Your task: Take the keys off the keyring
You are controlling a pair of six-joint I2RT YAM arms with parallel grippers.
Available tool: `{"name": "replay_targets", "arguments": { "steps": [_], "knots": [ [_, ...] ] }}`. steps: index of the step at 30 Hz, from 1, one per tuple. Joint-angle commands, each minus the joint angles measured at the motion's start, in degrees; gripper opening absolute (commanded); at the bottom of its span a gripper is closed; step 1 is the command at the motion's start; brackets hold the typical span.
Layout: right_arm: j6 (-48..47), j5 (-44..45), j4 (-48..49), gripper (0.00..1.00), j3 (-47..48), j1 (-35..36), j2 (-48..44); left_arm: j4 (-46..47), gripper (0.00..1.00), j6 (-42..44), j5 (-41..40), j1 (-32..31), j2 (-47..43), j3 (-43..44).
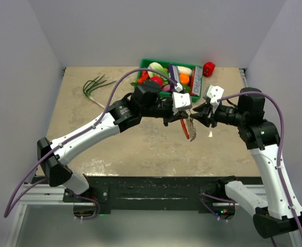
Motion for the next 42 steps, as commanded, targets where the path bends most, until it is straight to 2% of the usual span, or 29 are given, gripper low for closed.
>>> {"name": "replay_targets", "arguments": {
  "steps": [1, 6, 11, 25, 37, 42],
  "knots": [
    [-6.7, -2.7, -2.5, 0.25, 1.7, -0.1, 0.5, 1.7, 0.0, 1.1, 3.4, -0.3, -2.1, 0.5],
    [-13.3, -5.1, -6.8, 0.18, 1.7, 0.0, 0.4, 1.6, 0.0, 1.2, 4.0, -0.3, -2.1, 0.4],
    [-16.8, -7.6, -8.7, 0.0, 1.8, -0.1, 0.5, 1.5, 0.0, 1.1, 4.5, -0.3, -2.0, 0.5],
    [-23.2, -7.6, -12.6, 0.0, -0.6, -0.1, -0.3, 0.8, 0.0, -1.0, 13.7, 2.8, -3.9, 2.8],
    [-20.8, -11.3, -11.2, 0.0, -1.1, 0.0, -1.2, 2.0, 0.0, -3.2, 17.3, 3.8, -4.1, 2.9],
    [-22.1, -10.9, -13.5, 0.14, 0.9, -0.1, -2.0, 1.9, 0.0, -3.2, 16.2, 3.8, -4.2, 2.8]
  ]
}}
